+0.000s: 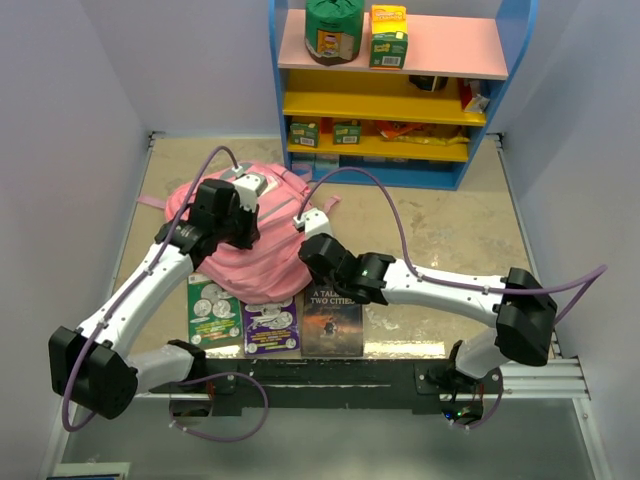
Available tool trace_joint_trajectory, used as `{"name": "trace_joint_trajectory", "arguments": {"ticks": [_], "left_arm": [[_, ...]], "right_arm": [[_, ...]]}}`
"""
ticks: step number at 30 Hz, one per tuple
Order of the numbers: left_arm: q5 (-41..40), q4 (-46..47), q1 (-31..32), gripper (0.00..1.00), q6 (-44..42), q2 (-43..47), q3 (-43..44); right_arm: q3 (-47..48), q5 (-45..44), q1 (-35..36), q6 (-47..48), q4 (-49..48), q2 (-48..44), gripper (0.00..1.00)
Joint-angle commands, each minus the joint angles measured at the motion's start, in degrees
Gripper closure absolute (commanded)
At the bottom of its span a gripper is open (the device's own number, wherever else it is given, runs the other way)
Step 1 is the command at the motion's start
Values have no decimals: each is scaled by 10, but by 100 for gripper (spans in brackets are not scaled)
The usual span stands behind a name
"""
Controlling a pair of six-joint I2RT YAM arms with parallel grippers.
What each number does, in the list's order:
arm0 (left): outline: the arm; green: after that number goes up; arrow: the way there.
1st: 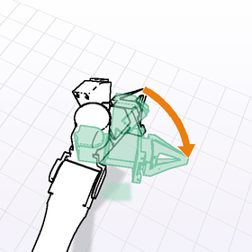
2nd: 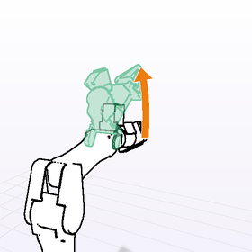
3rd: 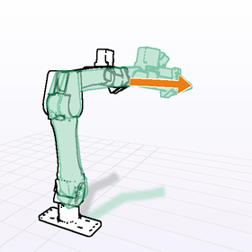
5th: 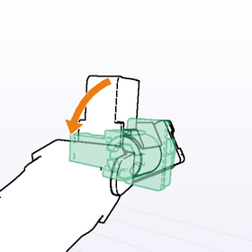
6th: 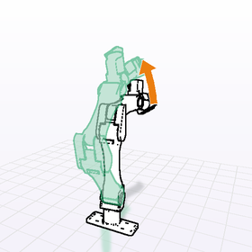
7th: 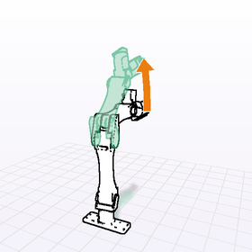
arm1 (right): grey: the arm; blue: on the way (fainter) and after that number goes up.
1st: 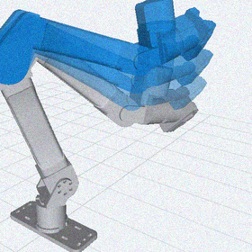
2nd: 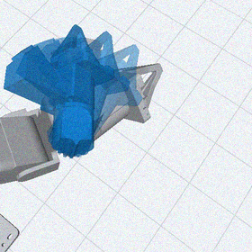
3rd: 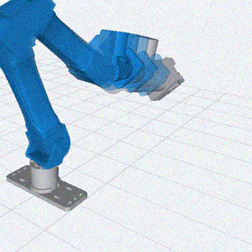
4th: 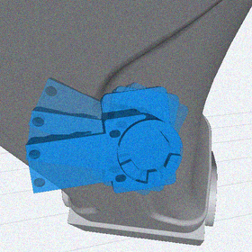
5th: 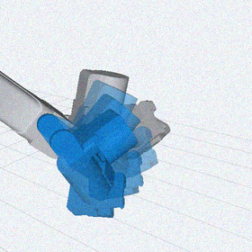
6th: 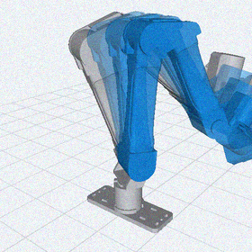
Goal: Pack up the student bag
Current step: Unzip the student bag at the center of the board.
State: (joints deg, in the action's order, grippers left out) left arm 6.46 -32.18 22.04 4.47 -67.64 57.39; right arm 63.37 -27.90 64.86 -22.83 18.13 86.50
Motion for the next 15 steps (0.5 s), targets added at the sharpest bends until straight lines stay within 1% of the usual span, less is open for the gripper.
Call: {"name": "trace_joint_trajectory", "arguments": {"ticks": [1,2,3,4,5,6,8,9,11,15], "left_arm": [[36,200,-2,100,8,22,18],[39,200,-2,100,5,22,16],[39,200,-2,100,2,23,15],[35,199,-2,100,0,25,17],[23,196,-2,100,-7,26,19],[20,192,-2,100,-10,27,25],[22,189,-2,100,-13,32,26],[27,188,-2,100,-12,33,26],[32,187,-2,100,-17,37,24],[31,172,-2,100,-41,46,24]], "right_arm": [[3,62,2,30,-38,-23,100],[2,64,-6,34,-42,-21,98],[-4,67,-10,38,-48,-22,91],[-9,68,-17,44,-53,-23,81],[-14,69,-21,43,-63,-24,58],[-28,87,-25,44,-71,-30,52],[-43,102,-42,44,-92,-39,45],[-57,108,-52,45,-99,-48,43],[-67,115,-60,59,-110,-58,41],[-89,119,-90,104,-127,-91,41]]}}
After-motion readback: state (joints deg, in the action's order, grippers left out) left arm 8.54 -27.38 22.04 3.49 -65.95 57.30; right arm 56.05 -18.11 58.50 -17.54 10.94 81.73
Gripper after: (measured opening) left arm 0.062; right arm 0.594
